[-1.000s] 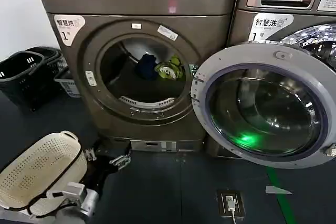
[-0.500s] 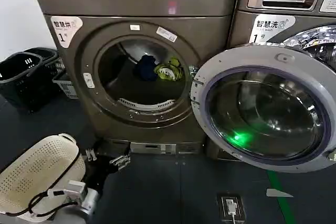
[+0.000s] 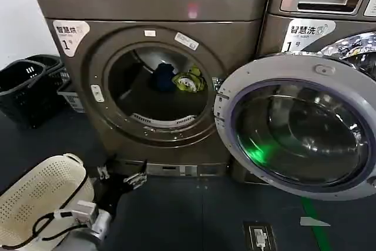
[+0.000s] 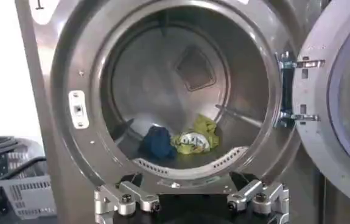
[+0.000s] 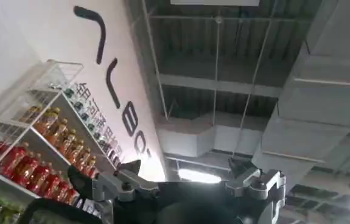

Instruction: Grasp the clothes from the dryer.

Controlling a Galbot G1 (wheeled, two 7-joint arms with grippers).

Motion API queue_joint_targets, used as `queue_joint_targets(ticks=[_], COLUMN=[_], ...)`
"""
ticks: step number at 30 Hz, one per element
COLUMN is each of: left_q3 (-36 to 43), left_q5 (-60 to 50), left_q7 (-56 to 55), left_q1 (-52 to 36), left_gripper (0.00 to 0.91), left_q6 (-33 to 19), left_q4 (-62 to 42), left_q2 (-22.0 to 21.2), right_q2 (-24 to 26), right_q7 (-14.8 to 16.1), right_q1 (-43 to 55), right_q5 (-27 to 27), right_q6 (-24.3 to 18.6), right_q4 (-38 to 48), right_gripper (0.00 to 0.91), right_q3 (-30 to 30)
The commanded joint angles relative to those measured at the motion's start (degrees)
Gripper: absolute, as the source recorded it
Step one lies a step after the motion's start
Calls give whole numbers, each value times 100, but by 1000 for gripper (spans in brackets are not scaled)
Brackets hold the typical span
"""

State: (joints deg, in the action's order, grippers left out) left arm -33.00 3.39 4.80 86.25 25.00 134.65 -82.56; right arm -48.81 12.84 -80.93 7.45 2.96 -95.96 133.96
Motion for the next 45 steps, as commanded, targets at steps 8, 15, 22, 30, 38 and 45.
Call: queue_joint_targets(ticks=[8, 15, 22, 30, 38, 45], left_q3=[30, 35, 36, 37, 48, 64], left_q5=[1, 3, 1, -1, 11, 4], left_q7=[0, 0, 4, 4, 4, 6], left_q1=[0, -12, -22, -40, -29, -31], left_gripper=[907, 907, 907, 907, 907, 907], left_q6=[4, 4, 5, 19, 48, 42], left_q4=[-1, -11, -13, -25, -16, -23], left_q2=[21, 24, 29, 31, 29, 19], right_q2=[-5, -1, -9, -11, -17, -28], right_q7=[17, 27, 35, 34, 37, 50], right_q1=[-45, -67, -69, -45, -33, -35], right_q5=[33, 37, 36, 22, 17, 13], right_q6=[-7, -3, -6, -18, -28, -37], right_q4=[-3, -12, -15, 8, 24, 33], right_gripper=[907, 907, 907, 907, 907, 907], right_q3=[54, 71, 83, 79, 75, 80])
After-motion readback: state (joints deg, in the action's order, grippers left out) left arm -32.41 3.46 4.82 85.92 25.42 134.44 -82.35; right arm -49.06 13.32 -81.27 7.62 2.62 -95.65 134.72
